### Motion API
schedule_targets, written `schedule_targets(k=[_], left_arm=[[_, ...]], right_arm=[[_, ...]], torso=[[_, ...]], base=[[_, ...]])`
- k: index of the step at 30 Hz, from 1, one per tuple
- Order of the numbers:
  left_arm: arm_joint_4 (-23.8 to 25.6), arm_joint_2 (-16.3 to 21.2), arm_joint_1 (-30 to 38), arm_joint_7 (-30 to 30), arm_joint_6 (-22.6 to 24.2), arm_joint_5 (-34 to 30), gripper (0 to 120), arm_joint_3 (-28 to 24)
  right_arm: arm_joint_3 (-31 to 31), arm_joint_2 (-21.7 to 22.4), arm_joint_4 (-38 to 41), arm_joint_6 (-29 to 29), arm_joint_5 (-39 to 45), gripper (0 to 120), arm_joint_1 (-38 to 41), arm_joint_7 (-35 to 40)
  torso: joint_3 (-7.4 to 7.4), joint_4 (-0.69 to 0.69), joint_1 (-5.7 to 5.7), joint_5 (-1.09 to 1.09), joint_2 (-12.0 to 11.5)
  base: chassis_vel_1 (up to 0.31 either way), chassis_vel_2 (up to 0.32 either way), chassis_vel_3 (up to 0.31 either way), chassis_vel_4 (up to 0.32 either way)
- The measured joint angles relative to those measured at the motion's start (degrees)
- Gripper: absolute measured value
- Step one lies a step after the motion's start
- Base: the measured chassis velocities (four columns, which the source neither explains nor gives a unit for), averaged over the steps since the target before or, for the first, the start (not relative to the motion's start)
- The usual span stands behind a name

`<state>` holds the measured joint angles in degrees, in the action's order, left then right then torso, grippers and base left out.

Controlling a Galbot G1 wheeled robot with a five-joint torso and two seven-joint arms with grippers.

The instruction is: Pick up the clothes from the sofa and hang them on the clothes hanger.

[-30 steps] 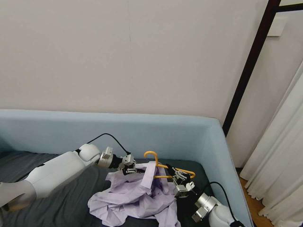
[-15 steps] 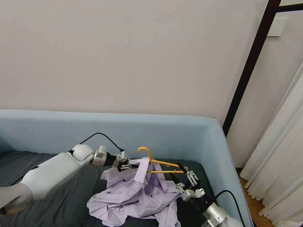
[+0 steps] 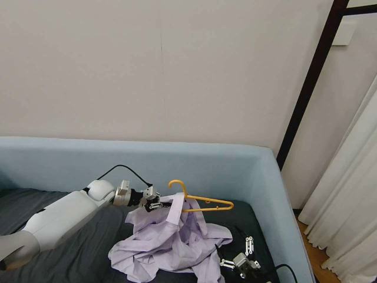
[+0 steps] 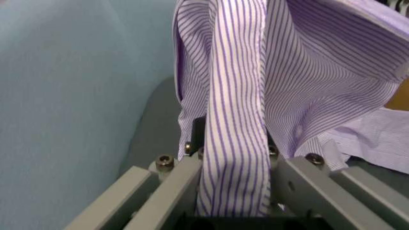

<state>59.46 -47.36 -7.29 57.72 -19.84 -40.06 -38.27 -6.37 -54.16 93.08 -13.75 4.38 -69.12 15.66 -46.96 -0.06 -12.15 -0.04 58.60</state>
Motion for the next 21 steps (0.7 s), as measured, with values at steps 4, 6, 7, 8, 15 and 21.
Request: schedule_targets(k=[4,6,7,8,15,21], left_arm=[[1.3,0.8,-0.4,-0.2,0.3,-0.5,1,0.0],[1.5,1.0,-0.5,-0.2,0.3,-0.6,1,0.0],[1.7,1.1,-0.6,-0.2,0.4,-0.6,1,0.0],[1.8,1.2,-0.7,-0.3,0.4,-0.6,1,0.0],[3.2,2.3,-0.8,-0.3,1.1,-0.9,1,-0.1],[3.6,2.7,-0.7,-0.3,1.4,-1.2,1,-0.1]], right_arm=[[-3.2,-2.7,-2.0,3.5,8.8,100,3.5,-1.4],[-3.9,-3.5,-2.7,4.2,9.7,100,4.4,-1.3],[-4.6,-4.3,-3.4,4.9,10.7,100,5.2,-1.1],[-5.2,-5.1,-4.0,5.6,11.9,100,6.0,-0.7],[-6.9,-9.6,-8.2,8.4,16.9,100,9.2,1.3],[-6.8,-12.9,-12.3,8.6,17.9,89,10.9,2.4]], torso=[[0.0,-0.01,0.0,-0.01,0.0],[0.0,-0.01,0.0,-0.01,0.0],[0.0,-0.01,0.0,-0.02,0.0],[0.0,-0.01,0.0,-0.01,0.0],[0.0,-0.01,0.0,-0.01,0.0],[0.0,-0.01,0.0,-0.01,0.0]], base=[[0.0,0.0,0.0,0.0],[0.0,0.0,0.0,0.0],[0.0,0.0,0.0,0.0],[0.0,0.0,0.0,0.0],[0.0,0.0,0.0,0.0],[0.0,0.0,0.0,0.0]])
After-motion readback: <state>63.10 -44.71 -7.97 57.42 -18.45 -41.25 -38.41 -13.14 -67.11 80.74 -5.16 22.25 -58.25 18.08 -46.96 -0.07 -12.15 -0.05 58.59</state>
